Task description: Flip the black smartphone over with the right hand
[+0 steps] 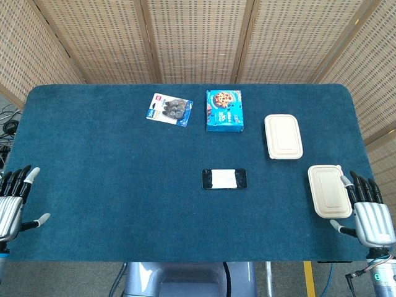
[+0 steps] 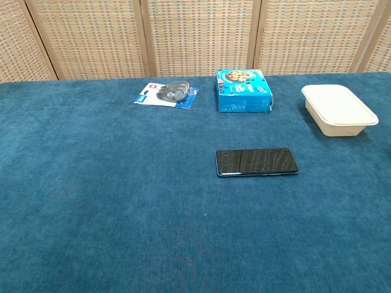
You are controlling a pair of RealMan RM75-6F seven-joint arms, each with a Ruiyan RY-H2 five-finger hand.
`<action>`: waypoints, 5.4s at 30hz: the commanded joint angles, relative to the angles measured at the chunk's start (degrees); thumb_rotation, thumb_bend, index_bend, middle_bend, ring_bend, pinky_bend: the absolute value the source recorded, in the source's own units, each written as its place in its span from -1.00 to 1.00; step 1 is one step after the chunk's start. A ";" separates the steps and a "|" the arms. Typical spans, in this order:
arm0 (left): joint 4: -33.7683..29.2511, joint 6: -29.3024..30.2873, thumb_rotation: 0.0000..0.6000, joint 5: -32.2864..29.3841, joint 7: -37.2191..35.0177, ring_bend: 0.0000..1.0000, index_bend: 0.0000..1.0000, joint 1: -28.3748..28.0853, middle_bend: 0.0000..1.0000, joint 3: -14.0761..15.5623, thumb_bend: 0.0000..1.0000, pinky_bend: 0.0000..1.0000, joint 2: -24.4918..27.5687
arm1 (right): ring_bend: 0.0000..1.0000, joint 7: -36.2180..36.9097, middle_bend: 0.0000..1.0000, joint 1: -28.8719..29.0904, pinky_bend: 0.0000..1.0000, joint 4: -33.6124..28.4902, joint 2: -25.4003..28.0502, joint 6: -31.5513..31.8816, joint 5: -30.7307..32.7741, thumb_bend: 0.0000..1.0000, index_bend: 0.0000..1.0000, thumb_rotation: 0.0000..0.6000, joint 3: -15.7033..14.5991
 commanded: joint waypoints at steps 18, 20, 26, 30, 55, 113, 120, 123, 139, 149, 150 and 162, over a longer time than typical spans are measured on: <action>-0.51 -1.48 1.00 -0.55 0.47 -1.00 -1.00 -0.79 -1.00 -0.15 -1.00 -1.00 0.30 | -1.00 -2.29 -1.00 14.53 -1.00 -6.30 0.15 -17.39 1.16 -1.00 -1.00 1.00 5.87; -0.60 -1.64 1.00 -0.68 0.57 -1.00 -1.00 -0.84 -1.00 -0.14 -1.00 -1.00 0.33 | -1.00 -2.06 -1.00 18.16 -1.00 -6.88 -0.35 -21.47 3.73 -1.00 -1.00 1.00 8.36; -0.74 -2.47 1.00 -0.74 0.20 -1.00 -1.00 -1.11 -1.00 0.09 -1.00 -1.00 0.88 | -1.00 -6.38 -1.00 28.92 -1.00 -7.23 -5.18 -33.13 12.91 -1.00 -0.98 1.00 13.13; -0.75 -3.19 1.00 -1.38 -0.56 -1.00 -1.00 -1.44 -1.00 -0.16 -1.00 -1.00 1.00 | -1.00 -11.49 -1.00 35.64 -1.00 -3.66 -11.50 -37.10 20.05 -1.00 -0.91 1.00 14.67; -1.53 -4.62 1.00 -2.18 -0.62 -1.00 -1.00 -2.04 -1.00 0.11 -1.00 -1.00 1.88 | -1.00 -28.82 -1.00 50.84 -1.00 14.77 -35.61 -32.80 49.66 -0.89 -0.54 1.00 11.74; -1.71 -4.72 1.00 -2.21 -0.81 -1.00 -1.00 -2.27 -1.00 0.39 -1.00 -1.00 2.05 | -1.00 -9.94 -1.00 47.52 -1.00 11.39 -34.80 -30.79 33.12 -0.12 -0.01 1.00 13.60; -1.70 -4.59 1.00 -2.22 -0.73 -1.00 -1.00 -2.22 -1.00 0.40 -1.00 -1.00 2.00 | -1.00 -0.37 -1.00 44.53 -1.00 9.70 -33.79 -28.01 25.64 -0.12 -0.01 1.00 14.26; -1.76 -4.58 1.00 -2.27 -0.71 -1.00 -1.00 -2.20 -1.00 0.40 -1.00 -1.00 2.00 | -1.00 3.98 -1.00 43.06 -1.00 9.85 -33.50 -27.28 23.72 -0.12 -0.01 1.00 14.30; -1.90 -4.41 1.00 -2.24 -0.33 -1.00 -1.00 -2.18 -1.00 0.40 -1.00 -1.00 1.90 | -1.00 25.42 -1.00 35.39 -1.00 17.58 -28.39 -28.85 10.88 -0.26 -1.00 1.00 7.25; -2.04 -4.25 1.00 -2.06 0.11 -1.00 -1.00 -2.17 -1.00 0.46 -1.00 -1.00 1.83 | -1.00 26.30 -1.00 30.20 -1.00 18.49 -20.30 -20.46 2.78 -0.29 -1.00 1.00 3.35; -2.04 -4.25 1.00 -2.04 0.11 -1.00 -1.00 -2.17 -1.00 0.47 -1.00 -1.00 1.83 | -1.00 25.93 -1.00 29.71 -1.00 17.86 -19.48 -19.75 2.31 -0.29 -1.00 1.00 3.05; -0.97 -2.83 1.00 -0.98 1.00 -1.00 -1.00 -1.86 -1.00 0.48 -1.00 -1.00 1.25 | -1.00 3.87 -1.00 14.63 -1.00 10.48 -10.84 -2.37 -2.60 -1.00 -1.00 1.00 -5.42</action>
